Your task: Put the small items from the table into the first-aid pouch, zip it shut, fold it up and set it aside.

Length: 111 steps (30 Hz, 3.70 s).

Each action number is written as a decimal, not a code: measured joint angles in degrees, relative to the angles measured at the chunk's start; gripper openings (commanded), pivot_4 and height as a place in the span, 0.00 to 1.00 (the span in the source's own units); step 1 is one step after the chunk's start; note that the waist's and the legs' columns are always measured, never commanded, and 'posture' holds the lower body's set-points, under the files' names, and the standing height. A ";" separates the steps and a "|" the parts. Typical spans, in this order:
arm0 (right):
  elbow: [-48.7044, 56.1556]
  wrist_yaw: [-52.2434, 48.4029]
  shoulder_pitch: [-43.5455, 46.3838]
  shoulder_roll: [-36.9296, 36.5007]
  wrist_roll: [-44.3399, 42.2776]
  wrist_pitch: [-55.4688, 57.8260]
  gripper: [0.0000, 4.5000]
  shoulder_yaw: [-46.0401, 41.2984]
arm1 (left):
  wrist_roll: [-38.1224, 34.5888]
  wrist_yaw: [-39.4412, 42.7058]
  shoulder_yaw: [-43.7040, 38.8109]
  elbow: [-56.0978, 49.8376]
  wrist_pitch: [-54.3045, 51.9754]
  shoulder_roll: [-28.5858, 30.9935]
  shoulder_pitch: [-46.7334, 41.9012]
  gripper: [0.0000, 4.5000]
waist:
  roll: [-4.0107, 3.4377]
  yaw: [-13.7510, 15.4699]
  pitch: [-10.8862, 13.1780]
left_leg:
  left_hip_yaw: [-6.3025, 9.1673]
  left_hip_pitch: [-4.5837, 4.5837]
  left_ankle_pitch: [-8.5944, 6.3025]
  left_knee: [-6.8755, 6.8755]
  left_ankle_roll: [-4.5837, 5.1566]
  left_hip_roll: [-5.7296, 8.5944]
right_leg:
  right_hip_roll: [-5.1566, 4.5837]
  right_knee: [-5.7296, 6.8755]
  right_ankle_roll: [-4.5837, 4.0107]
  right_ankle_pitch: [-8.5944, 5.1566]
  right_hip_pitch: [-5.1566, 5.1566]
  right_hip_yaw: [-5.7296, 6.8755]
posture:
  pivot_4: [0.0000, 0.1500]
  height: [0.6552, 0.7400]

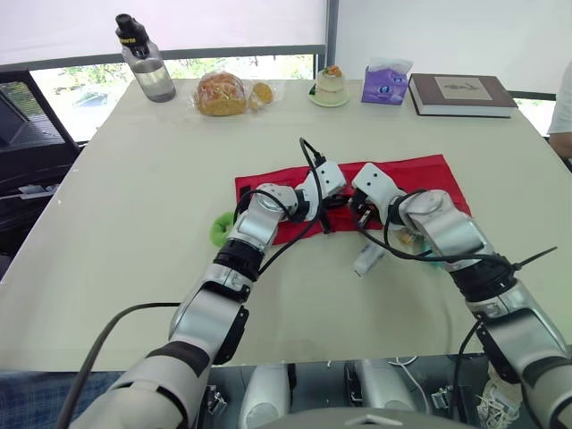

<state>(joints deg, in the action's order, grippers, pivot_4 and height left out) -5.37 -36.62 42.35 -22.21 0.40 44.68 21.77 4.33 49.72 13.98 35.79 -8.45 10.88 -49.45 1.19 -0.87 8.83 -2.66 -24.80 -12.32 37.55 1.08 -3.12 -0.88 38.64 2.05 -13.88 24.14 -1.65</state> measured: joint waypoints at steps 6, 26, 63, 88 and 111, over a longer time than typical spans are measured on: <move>-2.61 0.93 -0.37 1.95 0.51 -5.56 0.01 -0.47 | 0.00 -0.26 -0.54 0.00 -0.01 0.46 0.00 0.00 | 0.00 -0.09 0.00 | 0.00 0.00 0.00 0.00 0.00 0.00 | 0.00 0.00 0.00 0.00 0.00 0.00 | 1.00 1.00; 0.65 -2.90 -6.40 1.03 2.09 -17.57 0.01 -0.36 | 0.00 -0.83 -0.62 0.93 1.29 0.65 -0.18 0.00 | 0.00 0.11 0.00 | 0.00 -0.01 0.00 -0.02 0.00 0.00 | 0.00 -0.03 0.00 0.00 0.00 0.01 | 1.00 1.00; 5.75 -54.26 -41.81 -51.90 -41.23 -3.44 0.98 -71.37 | 0.63 -0.74 -0.93 15.32 13.93 5.62 -5.38 0.00 | -0.01 0.01 0.05 | -0.01 0.16 -0.01 -0.13 0.00 0.01 | -0.03 -0.48 0.12 -0.05 -0.29 -0.03 | 1.00 1.00; 1.80 -46.08 -9.48 -23.78 -12.61 -38.17 0.98 -9.39 | 1.26 -1.99 -1.09 19.32 16.18 3.65 -7.23 0.00 | -0.08 0.46 0.12 | 0.10 0.05 0.01 -0.09 -0.01 0.07 | 0.00 -0.56 0.09 0.02 -0.35 0.03 | 1.00 1.00; -7.94 -46.99 -1.03 -16.13 4.71 -41.32 0.42 2.94 | 1.25 -2.70 -1.16 17.77 15.97 4.05 -5.83 0.00 | -0.09 0.23 0.10 | 0.10 0.17 0.02 -0.04 -0.03 0.06 | 0.00 -0.35 0.07 0.02 -0.38 0.02 | 1.00 1.00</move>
<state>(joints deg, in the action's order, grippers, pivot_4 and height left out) -13.31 -83.61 41.32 -38.34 5.11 3.37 24.72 5.58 47.02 12.82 53.56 7.52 14.93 -55.28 1.10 -0.64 8.93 -2.57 -24.62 -12.29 37.51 1.05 -3.07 -0.87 38.29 2.11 -13.86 23.76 -1.63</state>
